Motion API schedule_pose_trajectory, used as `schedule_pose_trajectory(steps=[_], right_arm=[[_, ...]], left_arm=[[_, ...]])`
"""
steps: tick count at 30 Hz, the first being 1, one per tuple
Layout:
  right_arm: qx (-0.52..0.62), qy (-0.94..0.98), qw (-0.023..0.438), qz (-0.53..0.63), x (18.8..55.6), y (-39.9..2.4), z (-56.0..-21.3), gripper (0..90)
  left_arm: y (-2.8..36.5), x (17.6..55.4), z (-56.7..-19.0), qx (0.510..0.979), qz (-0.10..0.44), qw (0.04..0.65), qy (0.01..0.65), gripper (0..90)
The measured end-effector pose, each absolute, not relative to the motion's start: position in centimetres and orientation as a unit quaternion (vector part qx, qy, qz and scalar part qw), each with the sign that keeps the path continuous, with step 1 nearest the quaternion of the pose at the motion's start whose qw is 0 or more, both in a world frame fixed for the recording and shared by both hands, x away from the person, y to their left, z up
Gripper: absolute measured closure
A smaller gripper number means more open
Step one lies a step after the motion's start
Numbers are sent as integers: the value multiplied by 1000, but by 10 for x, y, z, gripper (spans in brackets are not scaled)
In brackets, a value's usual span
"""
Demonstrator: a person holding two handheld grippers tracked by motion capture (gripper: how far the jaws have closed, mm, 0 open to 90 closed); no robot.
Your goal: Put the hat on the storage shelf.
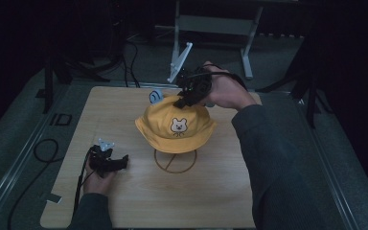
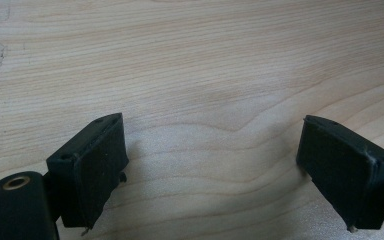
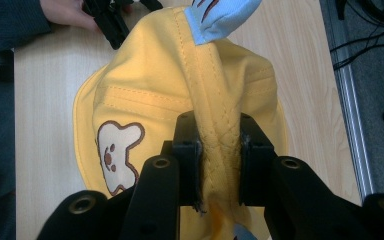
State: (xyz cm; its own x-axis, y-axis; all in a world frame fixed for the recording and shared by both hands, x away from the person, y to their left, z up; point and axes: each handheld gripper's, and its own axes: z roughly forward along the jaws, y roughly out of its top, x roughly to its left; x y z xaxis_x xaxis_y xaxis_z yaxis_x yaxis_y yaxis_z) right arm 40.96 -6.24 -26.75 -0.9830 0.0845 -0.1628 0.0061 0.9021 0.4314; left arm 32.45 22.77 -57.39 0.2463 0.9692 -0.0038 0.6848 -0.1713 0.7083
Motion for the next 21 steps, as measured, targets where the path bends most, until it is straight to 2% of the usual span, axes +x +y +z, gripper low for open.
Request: schedule_pose_trajectory(steps=[12,17,20,21], right_arm=[[23,972,87,215,409,-58,-273,705],[35,973,87,211,411,-56,-276,557],[41,973,89,209,412,-56,-276,505],[47,972,90,211,413,-56,-276,455]], left_arm=[[228,325,-574,729,234,304,568,124],[228,324,-574,729,234,303,567,124],[228,324,-574,729,234,303,567,124],[228,325,-574,729,234,303,567,125]])
